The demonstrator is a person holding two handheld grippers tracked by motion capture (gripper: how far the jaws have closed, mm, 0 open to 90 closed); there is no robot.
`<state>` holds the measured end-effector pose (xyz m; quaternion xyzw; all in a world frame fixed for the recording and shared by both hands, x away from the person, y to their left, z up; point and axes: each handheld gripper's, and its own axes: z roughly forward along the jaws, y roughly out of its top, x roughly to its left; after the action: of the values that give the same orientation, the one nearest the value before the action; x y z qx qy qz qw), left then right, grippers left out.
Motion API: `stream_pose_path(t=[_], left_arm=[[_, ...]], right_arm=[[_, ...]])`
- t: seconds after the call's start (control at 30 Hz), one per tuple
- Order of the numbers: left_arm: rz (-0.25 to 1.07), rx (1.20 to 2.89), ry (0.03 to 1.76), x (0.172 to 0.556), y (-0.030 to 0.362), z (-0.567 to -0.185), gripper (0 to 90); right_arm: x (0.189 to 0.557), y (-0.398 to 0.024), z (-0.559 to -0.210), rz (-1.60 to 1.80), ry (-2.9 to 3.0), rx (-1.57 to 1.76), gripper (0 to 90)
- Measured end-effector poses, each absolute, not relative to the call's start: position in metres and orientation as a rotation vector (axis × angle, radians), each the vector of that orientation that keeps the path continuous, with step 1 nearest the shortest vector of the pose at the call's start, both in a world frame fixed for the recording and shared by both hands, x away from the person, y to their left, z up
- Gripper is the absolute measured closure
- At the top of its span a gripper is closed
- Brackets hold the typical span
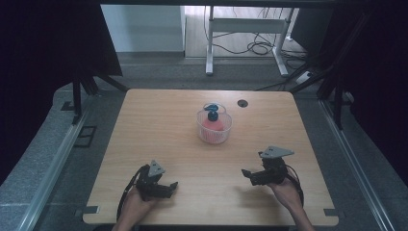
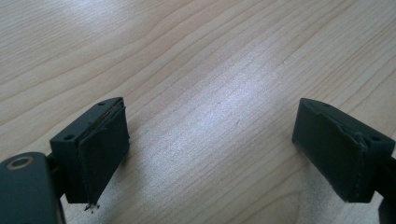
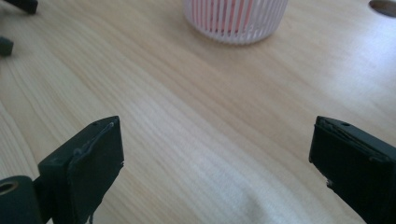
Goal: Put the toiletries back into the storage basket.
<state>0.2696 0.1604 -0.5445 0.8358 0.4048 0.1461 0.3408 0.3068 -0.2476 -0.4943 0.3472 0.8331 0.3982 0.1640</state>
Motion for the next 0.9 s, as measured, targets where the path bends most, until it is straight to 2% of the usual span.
stream_pose_path(t=[0.73,0.9], left_arm=[[0.382,2.183,1.048,0.270,0.161,-0.544,10.3],[0.381,2.182,1.049,0.270,0.161,-0.544,10.3]], right_arm=[[0.298,-0.246,-0.537,1.032,2.483,1.039,2.7],[0.296,-0.242,-0.544,1.009,2.474,1.012,0.0]])
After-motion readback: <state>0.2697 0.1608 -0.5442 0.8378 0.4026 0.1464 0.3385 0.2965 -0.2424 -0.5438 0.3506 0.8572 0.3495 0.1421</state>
